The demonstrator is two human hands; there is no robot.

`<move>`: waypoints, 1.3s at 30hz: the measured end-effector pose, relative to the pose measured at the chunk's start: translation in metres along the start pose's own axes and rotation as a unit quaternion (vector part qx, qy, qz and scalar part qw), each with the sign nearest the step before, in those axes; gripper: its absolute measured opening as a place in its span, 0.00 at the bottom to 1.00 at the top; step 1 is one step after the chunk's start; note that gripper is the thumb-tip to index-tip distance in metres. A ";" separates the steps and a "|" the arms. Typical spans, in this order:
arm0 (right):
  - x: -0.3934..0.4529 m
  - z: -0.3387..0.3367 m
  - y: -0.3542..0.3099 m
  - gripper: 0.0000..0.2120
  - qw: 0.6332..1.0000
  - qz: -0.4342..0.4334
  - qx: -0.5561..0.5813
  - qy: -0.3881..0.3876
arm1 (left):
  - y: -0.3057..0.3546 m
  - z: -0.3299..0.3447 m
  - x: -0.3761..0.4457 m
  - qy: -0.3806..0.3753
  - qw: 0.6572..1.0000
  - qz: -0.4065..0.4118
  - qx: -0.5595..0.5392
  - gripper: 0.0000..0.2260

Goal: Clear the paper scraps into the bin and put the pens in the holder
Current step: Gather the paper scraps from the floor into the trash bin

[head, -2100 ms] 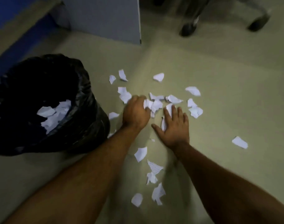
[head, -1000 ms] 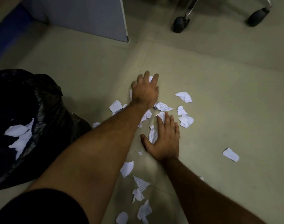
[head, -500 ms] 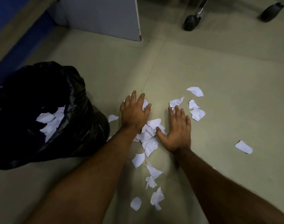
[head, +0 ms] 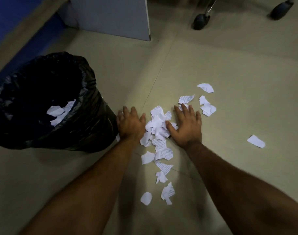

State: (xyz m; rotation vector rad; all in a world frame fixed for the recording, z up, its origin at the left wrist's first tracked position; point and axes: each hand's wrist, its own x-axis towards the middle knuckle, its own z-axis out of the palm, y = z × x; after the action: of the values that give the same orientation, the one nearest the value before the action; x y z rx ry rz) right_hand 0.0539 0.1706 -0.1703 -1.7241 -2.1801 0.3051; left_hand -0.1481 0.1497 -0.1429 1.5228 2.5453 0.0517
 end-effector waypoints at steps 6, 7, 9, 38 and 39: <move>0.001 -0.001 0.004 0.34 1.000 -0.016 -0.013 -0.022 | 0.030 0.006 -0.068 -0.021 0.981 0.140 -0.133 0.23; 0.001 -0.002 0.004 0.34 1.000 -0.016 -0.008 -0.025 | 0.025 0.004 -0.072 0.004 0.981 0.142 -0.130 0.23; -0.001 -0.004 0.003 0.34 0.999 -0.017 -0.009 -0.029 | 0.010 0.002 -0.073 0.040 0.990 0.096 -0.096 0.21; -0.101 -0.037 0.057 0.41 0.982 0.176 -0.059 0.025 | 0.052 0.009 -0.062 0.027 0.987 0.100 -0.123 0.27; -0.100 -0.035 0.057 0.41 0.981 0.184 -0.049 0.032 | 0.058 0.014 -0.053 0.012 0.990 0.095 -0.102 0.27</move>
State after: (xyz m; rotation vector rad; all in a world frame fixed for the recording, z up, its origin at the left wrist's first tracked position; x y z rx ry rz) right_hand 0.1394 0.0856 -0.1727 -2.1599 -1.8517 0.2306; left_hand -0.0708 0.1301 -0.1432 1.6826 2.3196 0.3451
